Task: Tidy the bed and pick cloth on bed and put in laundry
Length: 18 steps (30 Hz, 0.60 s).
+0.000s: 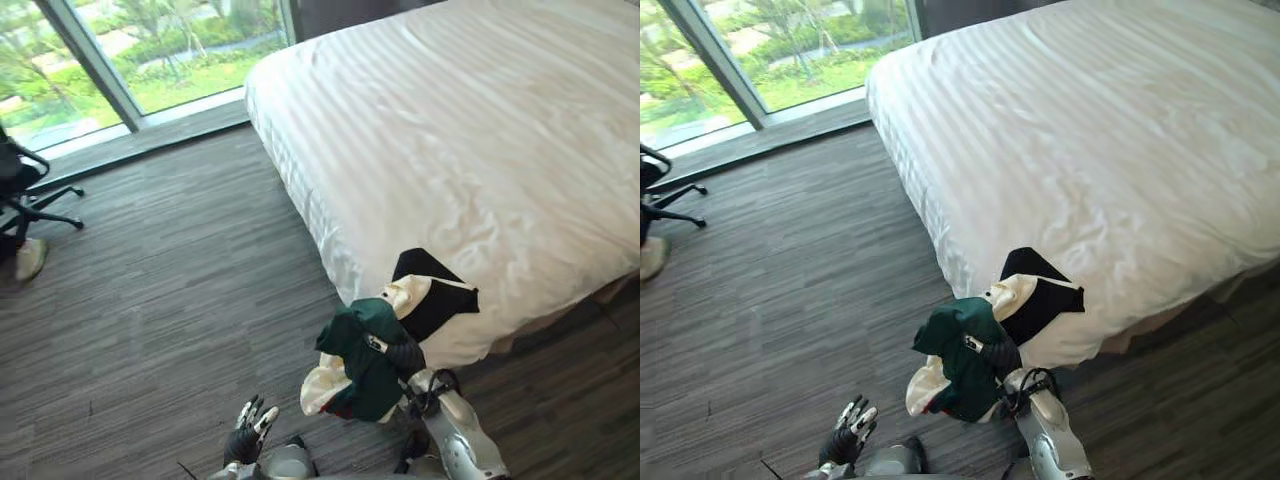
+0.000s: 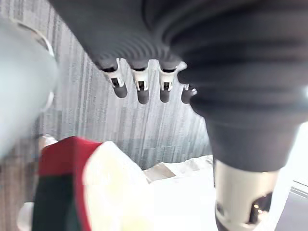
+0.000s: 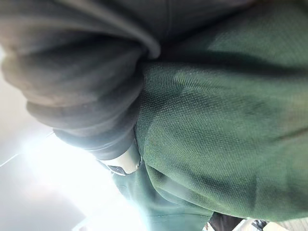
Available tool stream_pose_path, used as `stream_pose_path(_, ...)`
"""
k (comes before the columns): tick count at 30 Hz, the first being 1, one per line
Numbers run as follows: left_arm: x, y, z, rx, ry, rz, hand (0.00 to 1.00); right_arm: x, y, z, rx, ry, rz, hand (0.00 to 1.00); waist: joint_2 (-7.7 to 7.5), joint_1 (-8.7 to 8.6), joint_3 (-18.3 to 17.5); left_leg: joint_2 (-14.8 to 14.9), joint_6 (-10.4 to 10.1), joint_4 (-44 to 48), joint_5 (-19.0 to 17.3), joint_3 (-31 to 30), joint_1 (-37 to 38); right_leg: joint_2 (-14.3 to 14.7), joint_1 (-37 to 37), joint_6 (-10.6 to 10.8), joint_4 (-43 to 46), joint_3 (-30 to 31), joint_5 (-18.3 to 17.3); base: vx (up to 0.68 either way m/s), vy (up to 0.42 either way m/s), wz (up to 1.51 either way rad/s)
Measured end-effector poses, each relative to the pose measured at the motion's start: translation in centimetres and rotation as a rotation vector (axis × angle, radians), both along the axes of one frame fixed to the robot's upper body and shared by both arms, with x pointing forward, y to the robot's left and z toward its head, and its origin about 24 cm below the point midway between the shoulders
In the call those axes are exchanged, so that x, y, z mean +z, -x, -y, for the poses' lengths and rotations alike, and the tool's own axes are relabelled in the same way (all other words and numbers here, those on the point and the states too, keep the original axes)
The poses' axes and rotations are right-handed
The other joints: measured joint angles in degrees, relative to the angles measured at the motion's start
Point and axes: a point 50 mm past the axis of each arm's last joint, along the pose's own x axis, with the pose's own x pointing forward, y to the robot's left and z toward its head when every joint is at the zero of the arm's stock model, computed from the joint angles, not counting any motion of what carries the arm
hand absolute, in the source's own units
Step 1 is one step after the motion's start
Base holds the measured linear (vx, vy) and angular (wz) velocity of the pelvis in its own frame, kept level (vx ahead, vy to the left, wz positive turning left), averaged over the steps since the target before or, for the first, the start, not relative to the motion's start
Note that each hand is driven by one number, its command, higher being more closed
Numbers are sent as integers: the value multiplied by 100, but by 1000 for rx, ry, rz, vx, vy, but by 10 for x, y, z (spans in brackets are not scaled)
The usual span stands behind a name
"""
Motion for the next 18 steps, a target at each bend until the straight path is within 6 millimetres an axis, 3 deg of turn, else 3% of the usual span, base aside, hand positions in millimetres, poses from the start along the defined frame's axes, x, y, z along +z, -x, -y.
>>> stream_pose_path(3, 0, -1, 0, -21, 12, -6, 0, 1, 0, 9, -70, 62, 12, 100, 17, -124, -44, -27, -272, 521, -593, 722, 29, -128, 282, 93, 99, -622, -124, 4, 70, 104)
stream_pose_path(7, 1, -2, 2, -38, 12, -2, 0, -5, 7, 20, -160, 107, -24, 100, 98, -114, -178, -287, -567, -187, -748, 720, -8, -237, 352, 237, 482, -1164, -203, 3, 149, 91)
stream_pose_path(11, -1, 9, -7, -60, -21, -39, 0, -20, 13, 21, -221, 101, -101, 100, -294, -71, -244, -753, -490, -685, -601, 384, 51, -508, 453, 338, 646, -1318, -136, 9, 110, 50)
stream_pose_path(16, -1, 11, -3, -103, -30, -44, 0, -20, 14, 22, -259, 95, -93, 100, -369, -87, -291, -1050, -358, -999, -611, 143, 109, -711, 440, 250, 826, -1110, 44, 0, 67, 26)
stream_pose_path(17, 0, 10, -1, -109, -29, -36, 0, -20, 14, 24, -271, 96, -89, 100, -356, -97, -279, -1077, -333, -991, -649, 4, 100, -730, 410, 166, 931, -860, 84, 2, 52, 49)
stream_pose_path(18, 0, 8, 2, -121, -26, -29, 0, -20, 16, 28, -289, 99, -91, 100, -317, -130, -263, -1086, -325, -992, -650, -190, 106, -727, 299, -115, 1119, -429, -20, 12, -3, 87)
